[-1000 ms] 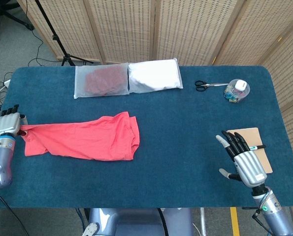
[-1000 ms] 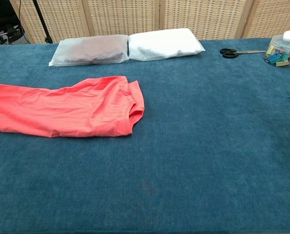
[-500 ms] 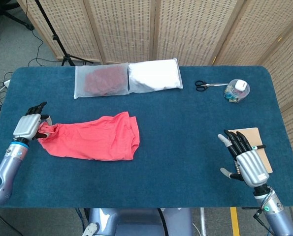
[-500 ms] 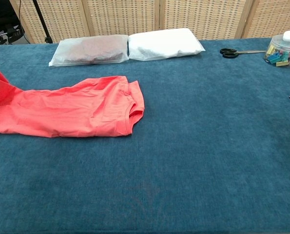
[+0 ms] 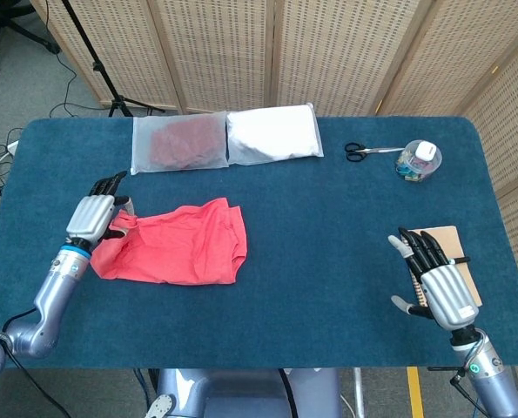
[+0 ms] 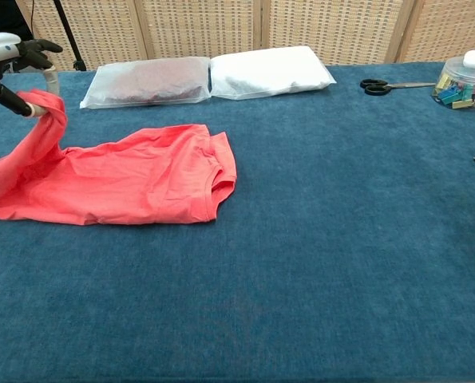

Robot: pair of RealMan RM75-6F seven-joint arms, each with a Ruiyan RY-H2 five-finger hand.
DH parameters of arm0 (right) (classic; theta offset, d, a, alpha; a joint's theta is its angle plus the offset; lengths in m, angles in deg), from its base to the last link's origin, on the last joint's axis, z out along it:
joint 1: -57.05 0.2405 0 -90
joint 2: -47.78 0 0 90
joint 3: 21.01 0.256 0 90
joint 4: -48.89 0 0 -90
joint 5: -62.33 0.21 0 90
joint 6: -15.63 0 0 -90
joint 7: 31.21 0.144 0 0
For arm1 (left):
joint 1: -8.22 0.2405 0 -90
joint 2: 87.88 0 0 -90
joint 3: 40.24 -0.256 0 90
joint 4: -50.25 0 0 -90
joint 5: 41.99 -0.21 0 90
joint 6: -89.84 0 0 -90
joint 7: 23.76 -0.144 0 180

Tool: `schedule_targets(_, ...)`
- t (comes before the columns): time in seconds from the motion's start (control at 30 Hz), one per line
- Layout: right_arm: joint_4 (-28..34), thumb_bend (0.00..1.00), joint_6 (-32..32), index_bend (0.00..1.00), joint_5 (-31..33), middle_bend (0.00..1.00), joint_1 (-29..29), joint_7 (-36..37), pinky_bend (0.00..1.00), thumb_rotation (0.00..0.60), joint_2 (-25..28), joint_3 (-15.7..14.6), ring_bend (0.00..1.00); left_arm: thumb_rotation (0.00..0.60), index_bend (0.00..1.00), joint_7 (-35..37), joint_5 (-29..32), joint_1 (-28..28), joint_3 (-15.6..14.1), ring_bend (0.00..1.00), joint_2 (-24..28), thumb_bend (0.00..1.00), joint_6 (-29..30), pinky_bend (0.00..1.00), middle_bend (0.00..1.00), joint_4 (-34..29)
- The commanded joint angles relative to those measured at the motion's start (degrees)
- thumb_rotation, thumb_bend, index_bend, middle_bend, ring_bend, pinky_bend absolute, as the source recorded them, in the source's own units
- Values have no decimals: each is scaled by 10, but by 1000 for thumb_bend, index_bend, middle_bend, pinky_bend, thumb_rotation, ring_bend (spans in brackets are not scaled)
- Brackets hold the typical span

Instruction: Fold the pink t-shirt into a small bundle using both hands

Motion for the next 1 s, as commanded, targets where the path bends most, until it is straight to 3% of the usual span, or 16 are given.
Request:
schedule_targets(0.03, 0, 0, 0, 0, 2, 0, 0, 3, 0, 600, 1, 1, 0, 600, 739, -28, 22, -20, 10, 0, -20, 519, -5, 0, 0, 3)
schedule_targets(0.73, -3, 0, 12, 0, 22, 0, 3, 19, 0, 600, 5, 10, 0, 600, 739, -170, 129, -131, 37, 0, -120, 519, -36, 0, 0, 56)
schedule_targets(1.0, -4, 0, 17, 0, 29, 0, 4, 26, 0, 600, 7, 14, 0, 600, 739, -201, 168, -167, 37, 0, -172, 518, -55, 0, 0, 121)
